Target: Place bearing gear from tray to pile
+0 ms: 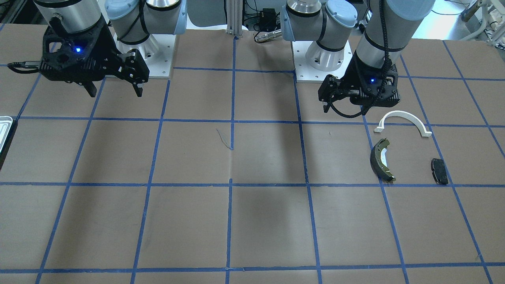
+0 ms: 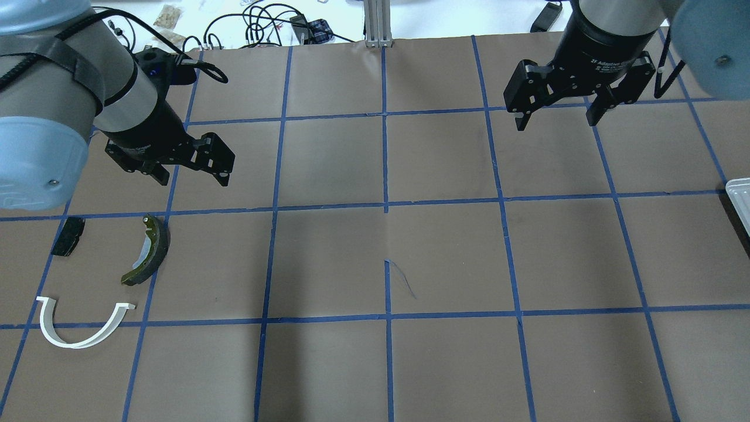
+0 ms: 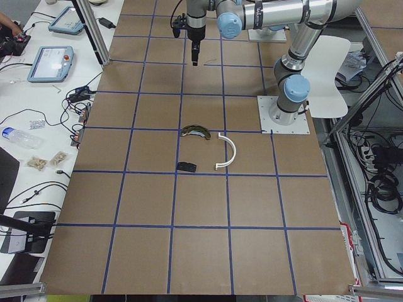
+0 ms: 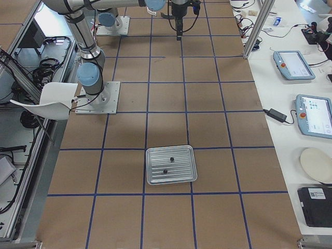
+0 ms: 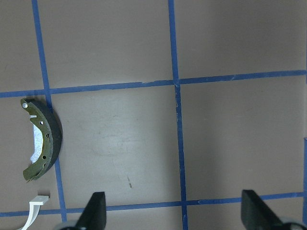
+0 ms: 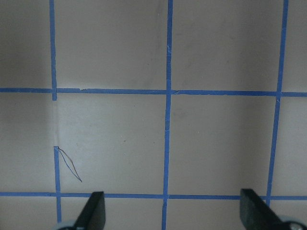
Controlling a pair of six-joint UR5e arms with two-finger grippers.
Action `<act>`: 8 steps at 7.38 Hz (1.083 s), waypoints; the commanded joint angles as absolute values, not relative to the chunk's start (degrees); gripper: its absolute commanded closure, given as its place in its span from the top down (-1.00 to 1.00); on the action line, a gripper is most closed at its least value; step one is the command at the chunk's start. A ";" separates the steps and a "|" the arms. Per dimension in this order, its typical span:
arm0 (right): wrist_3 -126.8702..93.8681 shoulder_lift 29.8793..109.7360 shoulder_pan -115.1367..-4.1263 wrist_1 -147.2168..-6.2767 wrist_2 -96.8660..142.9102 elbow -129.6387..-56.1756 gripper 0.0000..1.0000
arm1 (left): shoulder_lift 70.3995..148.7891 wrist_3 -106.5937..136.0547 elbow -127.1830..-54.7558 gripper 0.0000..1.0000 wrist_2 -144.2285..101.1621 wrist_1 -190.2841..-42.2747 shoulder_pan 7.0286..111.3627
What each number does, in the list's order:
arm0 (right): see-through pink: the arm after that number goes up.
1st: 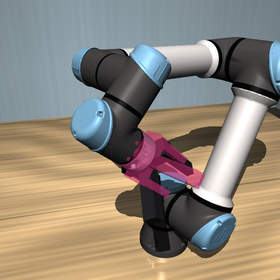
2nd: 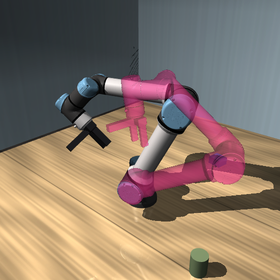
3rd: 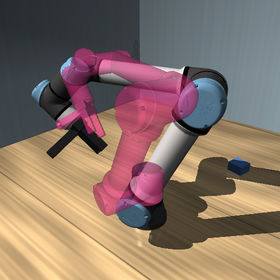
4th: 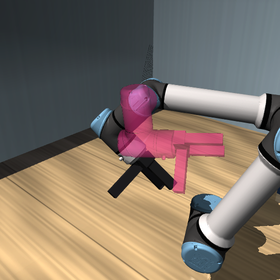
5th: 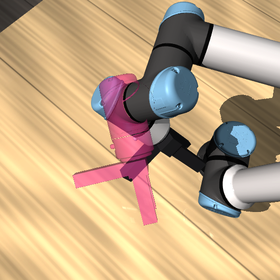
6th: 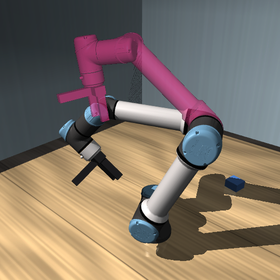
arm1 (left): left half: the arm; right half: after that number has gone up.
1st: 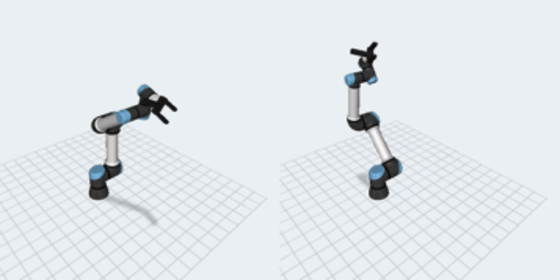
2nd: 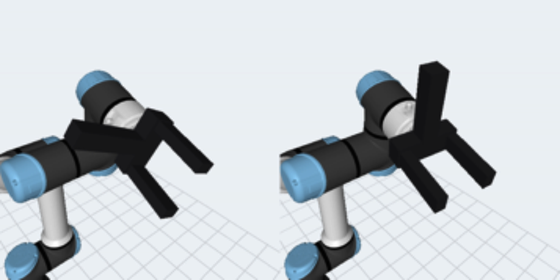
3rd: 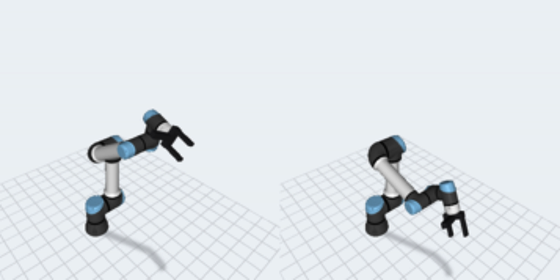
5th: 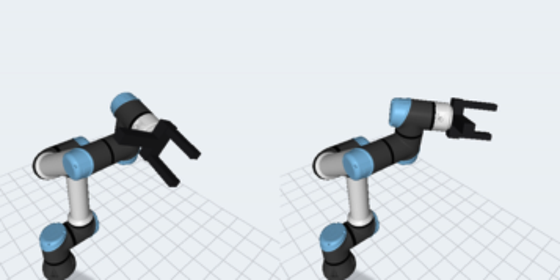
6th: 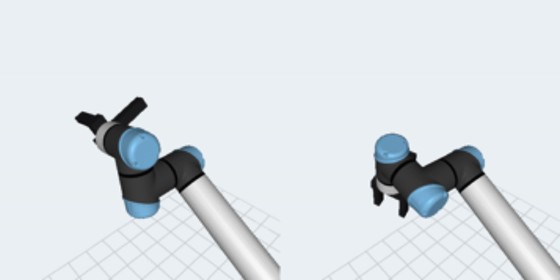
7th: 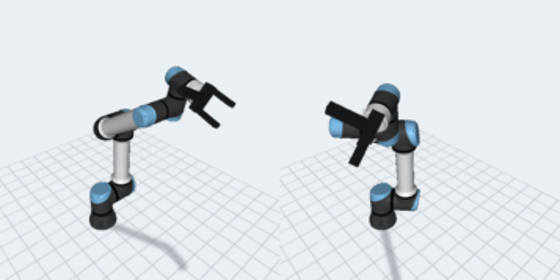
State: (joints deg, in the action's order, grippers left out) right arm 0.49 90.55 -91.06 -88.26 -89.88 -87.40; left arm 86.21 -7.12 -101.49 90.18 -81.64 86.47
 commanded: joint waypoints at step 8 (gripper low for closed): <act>22.65 89.04 -62.88 -91.02 -92.96 -93.41 1.00 | 84.99 -6.59 -101.51 1.00 90.53 -81.83 86.84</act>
